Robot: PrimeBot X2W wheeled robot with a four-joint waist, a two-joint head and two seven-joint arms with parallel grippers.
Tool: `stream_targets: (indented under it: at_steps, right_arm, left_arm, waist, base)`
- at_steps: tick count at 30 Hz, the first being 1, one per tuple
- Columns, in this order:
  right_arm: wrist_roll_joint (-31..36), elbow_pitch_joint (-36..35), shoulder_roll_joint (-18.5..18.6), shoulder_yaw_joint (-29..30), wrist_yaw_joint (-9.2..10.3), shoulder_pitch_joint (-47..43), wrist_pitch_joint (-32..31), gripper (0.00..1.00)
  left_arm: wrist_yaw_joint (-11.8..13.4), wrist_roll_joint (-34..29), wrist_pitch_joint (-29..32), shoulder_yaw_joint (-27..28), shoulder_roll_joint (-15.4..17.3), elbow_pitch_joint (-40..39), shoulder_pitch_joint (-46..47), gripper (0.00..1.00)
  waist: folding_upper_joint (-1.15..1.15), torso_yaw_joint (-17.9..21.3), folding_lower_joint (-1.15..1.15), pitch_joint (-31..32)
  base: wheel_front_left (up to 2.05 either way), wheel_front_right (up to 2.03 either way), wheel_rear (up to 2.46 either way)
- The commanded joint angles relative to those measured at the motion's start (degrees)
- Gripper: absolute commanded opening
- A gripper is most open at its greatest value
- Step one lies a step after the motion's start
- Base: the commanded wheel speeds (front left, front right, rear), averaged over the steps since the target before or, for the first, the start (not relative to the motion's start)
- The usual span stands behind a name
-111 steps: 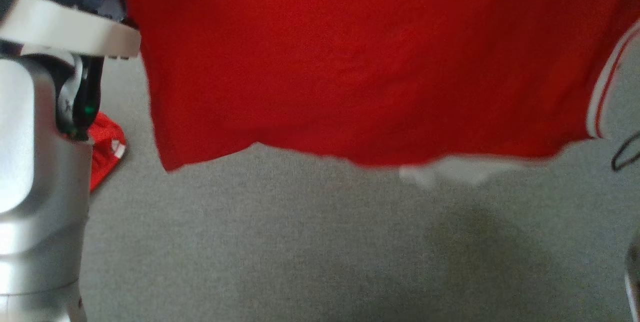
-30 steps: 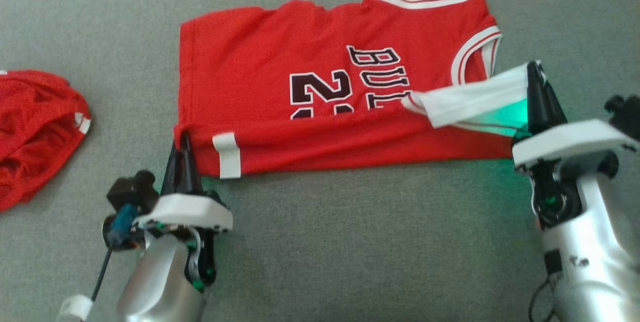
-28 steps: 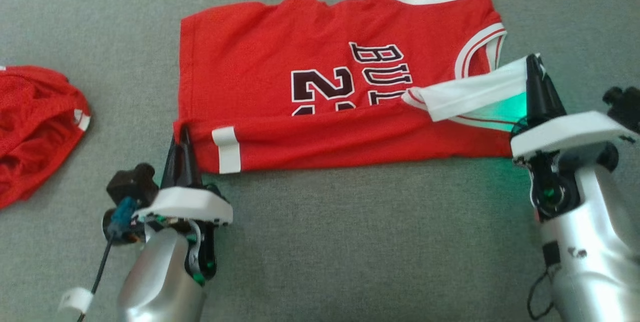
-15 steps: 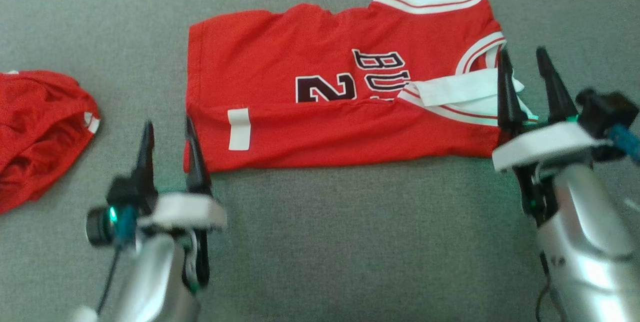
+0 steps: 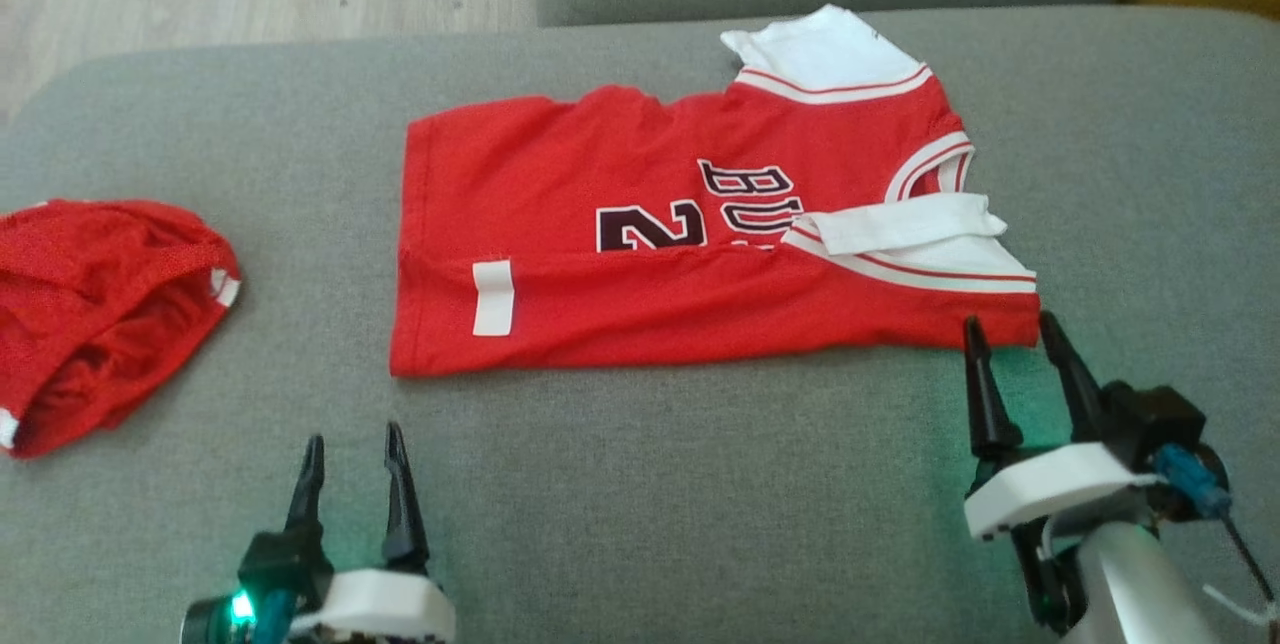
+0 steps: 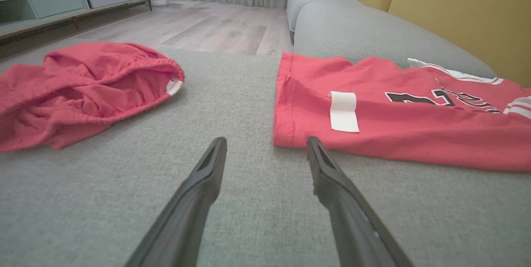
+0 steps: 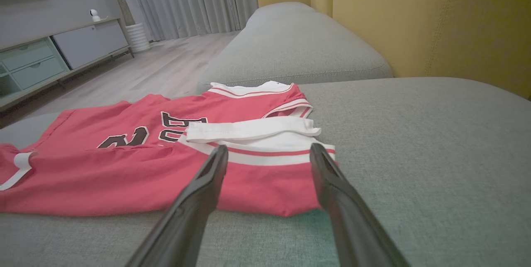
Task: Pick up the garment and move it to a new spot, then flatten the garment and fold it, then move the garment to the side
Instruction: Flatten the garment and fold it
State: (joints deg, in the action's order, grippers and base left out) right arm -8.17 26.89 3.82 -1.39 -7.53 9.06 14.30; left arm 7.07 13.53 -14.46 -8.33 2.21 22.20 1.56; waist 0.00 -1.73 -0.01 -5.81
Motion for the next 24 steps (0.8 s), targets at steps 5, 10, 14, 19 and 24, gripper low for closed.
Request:
stream_targets:
  at_steps: [5, 10, 14, 19, 24]
  right_arm:
    - [0.4, -1.3, -0.8, -1.0, 0.04, -1.3, 0.7, 1.0]
    - [0.4, -1.3, -0.9, -1.4, 0.04, -1.4, 0.7, 1.0]
    - [0.3, -1.7, -0.9, -1.8, 0.04, 0.1, 0.7, 1.0]
    - [0.0, -2.3, -0.9, -2.5, 0.04, 2.5, 0.7, 1.0]
    - [-0.2, -2.8, -0.9, -3.1, 0.04, 4.7, 0.7, 1.0]
  left_arm:
    - [-0.1, -0.8, -0.5, 1.8, 0.7, -2.0, -1.2, 1.0]
    - [-0.3, -0.6, -0.5, 1.6, 0.7, -2.4, -1.2, 1.0]
    - [-1.2, -0.1, -0.5, 1.2, 0.7, -2.1, 0.5, 1.0]
    - [-3.1, 0.9, -0.5, 1.5, 0.7, -0.2, 5.8, 1.0]
    - [-4.3, 1.5, -0.5, 2.9, 0.7, 5.0, 12.1, 1.0]
  waist:
    - [0.0, -0.2, 0.01, 1.7]
    - [0.0, 0.1, 0.01, 1.4]
    - [0.0, 0.5, 0.01, -0.2]
    - [0.0, 0.8, 0.01, -3.7]
    - [0.0, 1.4, 0.01, -7.4]
  base:
    - [0.0, 0.0, 0.0]
    - [0.0, 0.0, 0.0]
    - [0.0, 0.0, 0.0]
    - [0.0, 0.0, 0.0]
    - [0.0, 0.0, 0.0]
